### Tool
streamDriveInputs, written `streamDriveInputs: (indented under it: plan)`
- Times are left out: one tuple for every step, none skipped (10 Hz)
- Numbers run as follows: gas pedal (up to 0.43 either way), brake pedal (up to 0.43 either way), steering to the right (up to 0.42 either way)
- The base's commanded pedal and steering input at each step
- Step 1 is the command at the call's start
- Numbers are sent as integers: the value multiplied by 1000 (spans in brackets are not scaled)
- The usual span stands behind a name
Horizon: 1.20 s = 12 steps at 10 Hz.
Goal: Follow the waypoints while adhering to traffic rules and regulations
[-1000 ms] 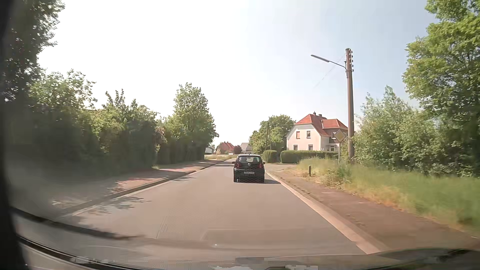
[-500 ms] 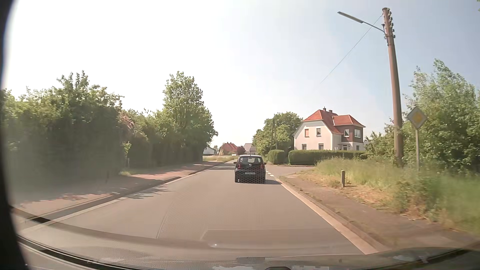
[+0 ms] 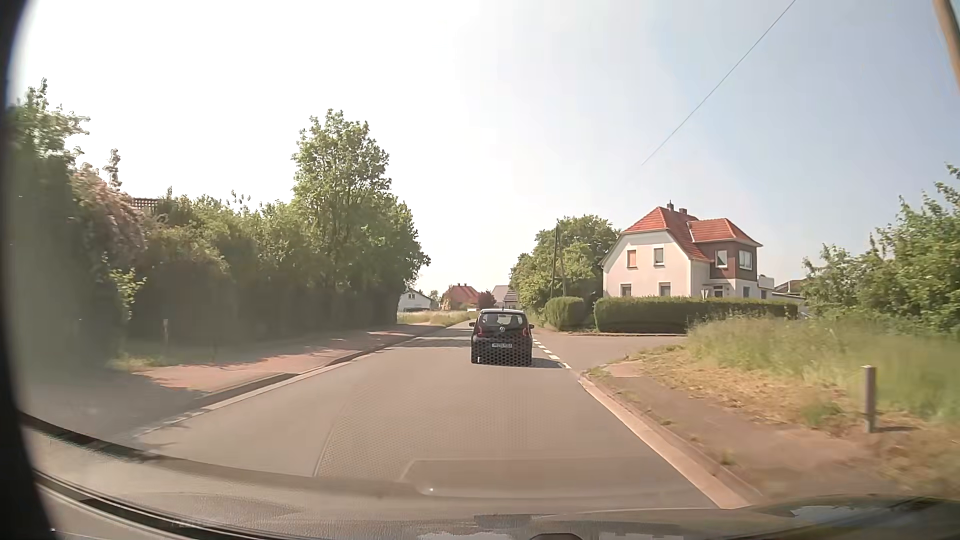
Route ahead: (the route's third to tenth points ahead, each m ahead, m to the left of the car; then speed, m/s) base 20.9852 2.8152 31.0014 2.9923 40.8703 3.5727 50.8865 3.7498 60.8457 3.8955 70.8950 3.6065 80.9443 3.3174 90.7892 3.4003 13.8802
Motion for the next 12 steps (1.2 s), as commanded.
streamDriveInputs:
  plan:
    - [220, 0, -6]
    - [220, 0, -6]
    - [220, 0, -6]
    - [220, 0, -6]
    - [220, 0, -6]
    - [220, 0, -6]
    - [220, 0, -6]
    - [209, 0, -5]
    - [209, 0, -5]
    - [197, 0, -5]
    - [197, 0, -5]
    - [189, 0, -5]
